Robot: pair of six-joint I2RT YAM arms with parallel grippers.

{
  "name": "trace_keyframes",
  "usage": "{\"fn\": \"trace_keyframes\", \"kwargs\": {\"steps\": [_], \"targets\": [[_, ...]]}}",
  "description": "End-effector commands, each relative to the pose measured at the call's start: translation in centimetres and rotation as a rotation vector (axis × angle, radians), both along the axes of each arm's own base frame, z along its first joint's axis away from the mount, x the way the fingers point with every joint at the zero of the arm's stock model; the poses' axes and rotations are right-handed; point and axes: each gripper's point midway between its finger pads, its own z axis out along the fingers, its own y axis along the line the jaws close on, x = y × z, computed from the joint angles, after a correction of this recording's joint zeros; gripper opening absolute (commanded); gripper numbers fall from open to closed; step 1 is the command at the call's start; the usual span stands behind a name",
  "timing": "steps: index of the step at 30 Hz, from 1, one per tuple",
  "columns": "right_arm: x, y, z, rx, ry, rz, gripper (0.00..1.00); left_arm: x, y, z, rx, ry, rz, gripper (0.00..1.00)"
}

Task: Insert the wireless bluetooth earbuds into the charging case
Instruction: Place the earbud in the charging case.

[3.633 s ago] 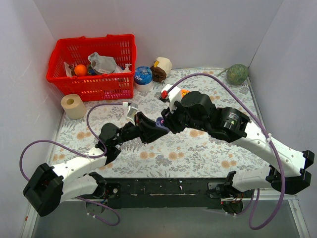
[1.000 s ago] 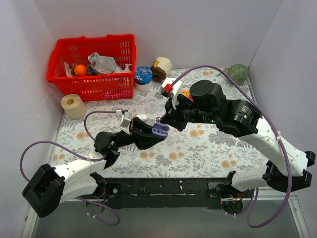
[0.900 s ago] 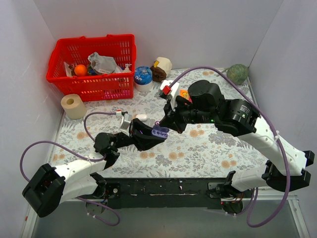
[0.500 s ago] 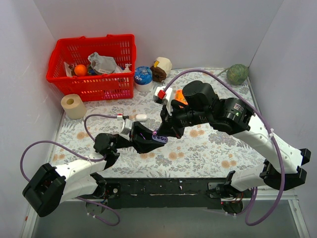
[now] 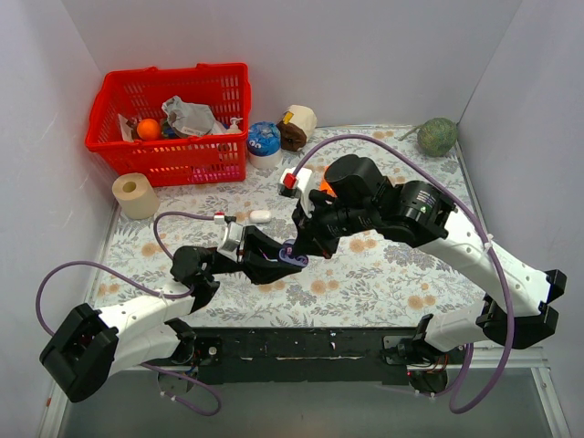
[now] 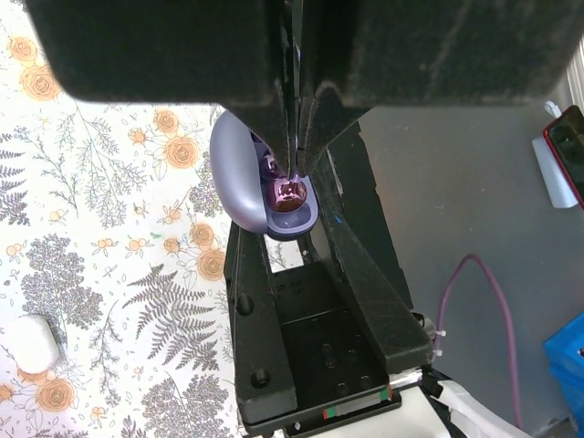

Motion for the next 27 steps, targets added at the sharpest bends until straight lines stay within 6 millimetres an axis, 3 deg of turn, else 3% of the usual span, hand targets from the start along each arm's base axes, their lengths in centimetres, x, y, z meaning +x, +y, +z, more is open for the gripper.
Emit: {"fn": "trace_keyframes", "kwargs": {"steps": [1, 21, 27], "targets": [[0.5, 0.3, 0.1, 0.019, -0.017, -0.007, 0.01, -0.6, 0.2, 2.2, -0.046, -0.049, -0.013, 0.0], [-0.3, 0.7, 1.9, 0.093, 0.003, 0.009, 0.01, -0.2, 0.3, 2.0, -0.05, -0.032, 0.01, 0.0], [-1.0, 0.9, 4.0, 0.181, 0.001, 0.028, 0.01, -0.2, 0.3, 2.0, -0.055, -0.03, 0.013, 0.0]]}}
